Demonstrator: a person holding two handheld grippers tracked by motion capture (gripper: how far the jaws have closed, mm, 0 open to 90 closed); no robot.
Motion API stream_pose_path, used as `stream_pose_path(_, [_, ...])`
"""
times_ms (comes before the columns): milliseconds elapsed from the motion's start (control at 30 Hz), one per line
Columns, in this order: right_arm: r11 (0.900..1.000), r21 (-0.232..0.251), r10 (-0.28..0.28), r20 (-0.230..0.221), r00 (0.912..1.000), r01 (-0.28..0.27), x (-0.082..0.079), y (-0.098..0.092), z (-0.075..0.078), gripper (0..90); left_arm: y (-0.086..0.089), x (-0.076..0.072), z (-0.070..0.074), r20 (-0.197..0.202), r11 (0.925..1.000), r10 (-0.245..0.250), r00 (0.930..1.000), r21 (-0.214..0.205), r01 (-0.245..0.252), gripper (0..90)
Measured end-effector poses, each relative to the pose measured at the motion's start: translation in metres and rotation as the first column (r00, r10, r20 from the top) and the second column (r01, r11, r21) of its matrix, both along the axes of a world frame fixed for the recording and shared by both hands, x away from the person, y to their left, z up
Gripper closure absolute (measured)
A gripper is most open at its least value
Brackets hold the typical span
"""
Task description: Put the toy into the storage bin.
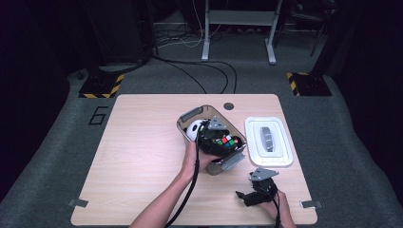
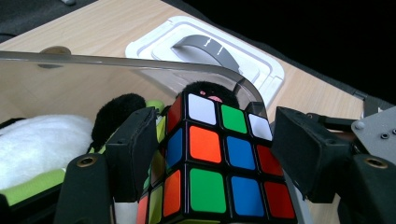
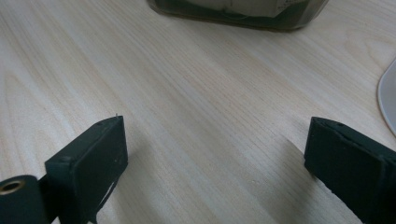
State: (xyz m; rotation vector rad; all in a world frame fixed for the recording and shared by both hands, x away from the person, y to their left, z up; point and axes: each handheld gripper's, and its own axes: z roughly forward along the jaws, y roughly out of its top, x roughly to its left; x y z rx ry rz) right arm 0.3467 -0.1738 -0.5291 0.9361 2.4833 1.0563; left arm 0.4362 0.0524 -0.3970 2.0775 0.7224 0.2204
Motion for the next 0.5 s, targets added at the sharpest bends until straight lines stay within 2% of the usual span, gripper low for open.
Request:
stream_pose_path(367, [1.0,0.004,-0.006,-0.002,1.0,0.006,-0.0003,0.0002,-0.0001,5.5,0.0019,-0.0008,-0.0031,0.01,0.9998,0.004,0.9999,-0.019,-0.003,31.7])
stream_pose_path(500, [1.0,0.003,-0.007,-0.001,1.0,0.007,-0.0003,0.0001,0.0001,5.7,0.0012,-0.0059,0.0031,0.03,0.9999,0.015,0.9994,0.004,-0.015,30.3])
